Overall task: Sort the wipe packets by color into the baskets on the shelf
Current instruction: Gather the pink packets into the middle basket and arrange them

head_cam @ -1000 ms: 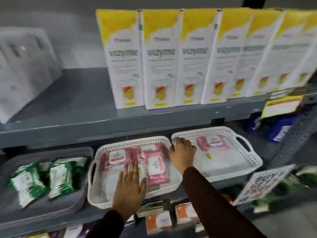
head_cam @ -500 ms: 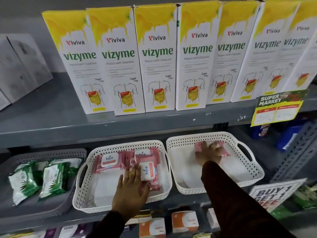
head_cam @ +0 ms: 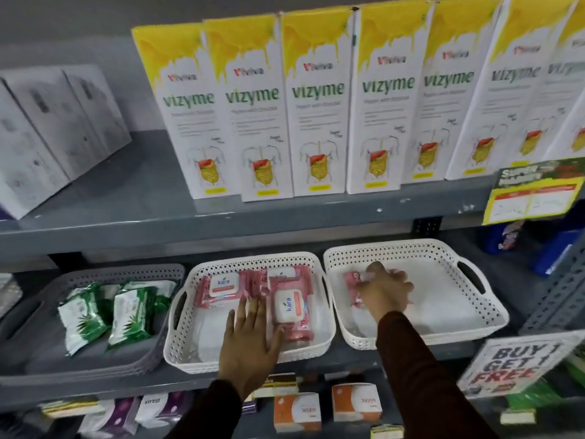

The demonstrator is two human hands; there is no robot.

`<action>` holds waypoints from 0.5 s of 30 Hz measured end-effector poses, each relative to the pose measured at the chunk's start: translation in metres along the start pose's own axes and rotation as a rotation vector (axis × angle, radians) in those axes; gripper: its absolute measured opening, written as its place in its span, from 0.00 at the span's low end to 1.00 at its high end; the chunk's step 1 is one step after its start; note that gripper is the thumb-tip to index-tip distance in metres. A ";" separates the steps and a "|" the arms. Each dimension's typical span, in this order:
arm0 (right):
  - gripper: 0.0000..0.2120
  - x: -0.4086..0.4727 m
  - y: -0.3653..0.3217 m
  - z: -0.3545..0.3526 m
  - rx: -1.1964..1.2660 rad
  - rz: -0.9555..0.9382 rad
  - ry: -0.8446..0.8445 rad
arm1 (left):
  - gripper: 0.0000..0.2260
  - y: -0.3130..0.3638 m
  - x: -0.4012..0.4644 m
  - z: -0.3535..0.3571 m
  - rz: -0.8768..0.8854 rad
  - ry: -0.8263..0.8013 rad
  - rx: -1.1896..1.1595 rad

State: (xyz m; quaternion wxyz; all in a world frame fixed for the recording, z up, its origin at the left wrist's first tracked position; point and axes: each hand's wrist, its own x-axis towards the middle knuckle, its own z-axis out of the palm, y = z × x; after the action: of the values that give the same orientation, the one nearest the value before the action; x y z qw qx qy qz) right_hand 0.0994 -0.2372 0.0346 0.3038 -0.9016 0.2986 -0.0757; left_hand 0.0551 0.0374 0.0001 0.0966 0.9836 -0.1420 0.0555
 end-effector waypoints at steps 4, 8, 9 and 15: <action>0.24 -0.046 -0.046 0.001 0.149 -0.283 0.143 | 0.37 -0.046 -0.015 -0.005 -0.099 0.032 0.031; 0.28 -0.097 -0.109 0.041 0.199 -0.527 -0.012 | 0.38 -0.097 -0.028 -0.010 -0.177 0.067 0.048; 0.27 -0.106 -0.121 0.057 0.229 -0.548 -0.076 | 0.38 -0.106 -0.032 -0.012 -0.178 0.067 0.045; 0.24 -0.136 -0.165 0.152 0.053 -0.542 -0.284 | 0.28 -0.121 -0.048 -0.024 -0.043 0.082 -0.004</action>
State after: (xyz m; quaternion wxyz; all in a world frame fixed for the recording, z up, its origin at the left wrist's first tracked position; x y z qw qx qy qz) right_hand 0.1189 0.0233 0.0161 0.3348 -0.9416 -0.0003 -0.0350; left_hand 0.0429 0.1695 -0.0042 0.1054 0.9831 -0.1167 0.0932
